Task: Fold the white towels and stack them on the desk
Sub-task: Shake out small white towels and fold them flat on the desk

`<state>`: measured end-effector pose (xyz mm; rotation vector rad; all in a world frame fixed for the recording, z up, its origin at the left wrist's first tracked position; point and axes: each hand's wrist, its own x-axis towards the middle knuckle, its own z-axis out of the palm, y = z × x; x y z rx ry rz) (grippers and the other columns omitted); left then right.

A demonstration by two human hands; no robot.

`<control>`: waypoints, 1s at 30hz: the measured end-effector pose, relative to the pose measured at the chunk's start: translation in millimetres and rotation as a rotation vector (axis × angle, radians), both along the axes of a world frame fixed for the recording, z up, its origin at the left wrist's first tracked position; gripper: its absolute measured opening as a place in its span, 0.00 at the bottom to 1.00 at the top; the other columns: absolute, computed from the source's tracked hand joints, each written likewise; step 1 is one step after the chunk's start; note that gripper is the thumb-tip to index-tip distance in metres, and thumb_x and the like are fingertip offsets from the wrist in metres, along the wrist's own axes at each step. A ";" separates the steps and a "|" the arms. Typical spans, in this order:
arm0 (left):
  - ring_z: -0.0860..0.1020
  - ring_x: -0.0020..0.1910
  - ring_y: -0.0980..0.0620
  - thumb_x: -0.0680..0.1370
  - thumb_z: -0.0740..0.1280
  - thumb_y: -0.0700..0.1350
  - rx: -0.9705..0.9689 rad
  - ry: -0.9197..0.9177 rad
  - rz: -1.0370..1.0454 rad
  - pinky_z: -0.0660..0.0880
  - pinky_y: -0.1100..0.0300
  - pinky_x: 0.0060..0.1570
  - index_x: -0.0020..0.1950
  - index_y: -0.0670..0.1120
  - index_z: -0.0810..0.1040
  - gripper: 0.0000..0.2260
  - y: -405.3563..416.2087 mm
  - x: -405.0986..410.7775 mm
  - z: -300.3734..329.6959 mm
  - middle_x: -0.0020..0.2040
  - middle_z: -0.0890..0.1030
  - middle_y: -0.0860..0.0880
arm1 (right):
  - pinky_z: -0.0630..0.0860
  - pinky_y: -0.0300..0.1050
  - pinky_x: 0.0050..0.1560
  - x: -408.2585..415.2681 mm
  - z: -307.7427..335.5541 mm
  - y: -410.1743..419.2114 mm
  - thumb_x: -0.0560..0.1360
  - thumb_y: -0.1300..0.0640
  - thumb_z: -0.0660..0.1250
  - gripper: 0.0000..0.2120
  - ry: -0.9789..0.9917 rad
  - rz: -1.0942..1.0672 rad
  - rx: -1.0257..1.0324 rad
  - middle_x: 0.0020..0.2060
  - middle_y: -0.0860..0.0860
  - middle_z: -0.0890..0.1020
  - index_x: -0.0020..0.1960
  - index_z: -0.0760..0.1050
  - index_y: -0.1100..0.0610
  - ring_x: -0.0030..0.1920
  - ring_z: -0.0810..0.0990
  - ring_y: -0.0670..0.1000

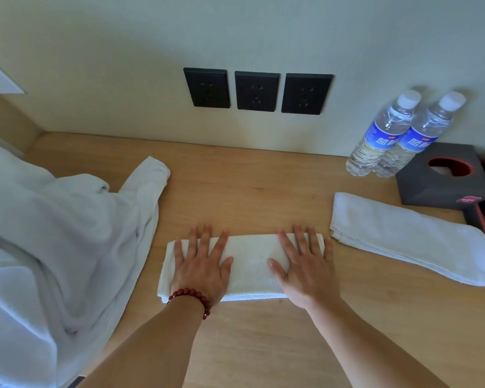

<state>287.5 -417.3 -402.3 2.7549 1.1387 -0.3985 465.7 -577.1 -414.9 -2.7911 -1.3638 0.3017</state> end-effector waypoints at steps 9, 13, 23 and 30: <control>0.28 0.77 0.46 0.79 0.36 0.68 -0.005 0.022 -0.004 0.35 0.36 0.74 0.78 0.62 0.30 0.30 -1.6 0.0 -1.0 0.79 0.31 0.52 | 0.49 0.65 0.78 1.2 -1.5 -1.3 0.78 0.27 0.44 0.36 -0.002 -0.009 -0.003 0.80 0.53 0.57 0.81 0.55 0.44 0.81 0.52 0.59; 0.28 0.77 0.46 0.78 0.36 0.68 -0.008 0.037 -0.004 0.36 0.34 0.74 0.77 0.62 0.30 0.30 -0.7 0.3 0.5 0.79 0.30 0.52 | 0.48 0.66 0.78 0.7 -2.3 -0.9 0.78 0.27 0.44 0.37 0.006 -0.003 -0.009 0.81 0.53 0.55 0.81 0.54 0.43 0.81 0.49 0.60; 0.30 0.78 0.47 0.76 0.38 0.72 -0.136 0.118 -0.036 0.37 0.36 0.75 0.76 0.64 0.30 0.32 17.9 2.9 9.8 0.79 0.30 0.52 | 0.32 0.65 0.75 -0.8 17.6 8.6 0.77 0.28 0.36 0.37 0.079 0.018 -0.121 0.81 0.50 0.40 0.81 0.38 0.41 0.80 0.34 0.58; 0.51 0.80 0.44 0.80 0.36 0.66 0.072 0.046 0.010 0.47 0.38 0.75 0.81 0.58 0.51 0.30 23.3 -26.0 8.5 0.82 0.53 0.46 | 0.33 0.65 0.76 -28.6 27.9 40.0 0.78 0.28 0.40 0.35 0.082 0.106 0.057 0.81 0.50 0.44 0.81 0.42 0.41 0.80 0.35 0.58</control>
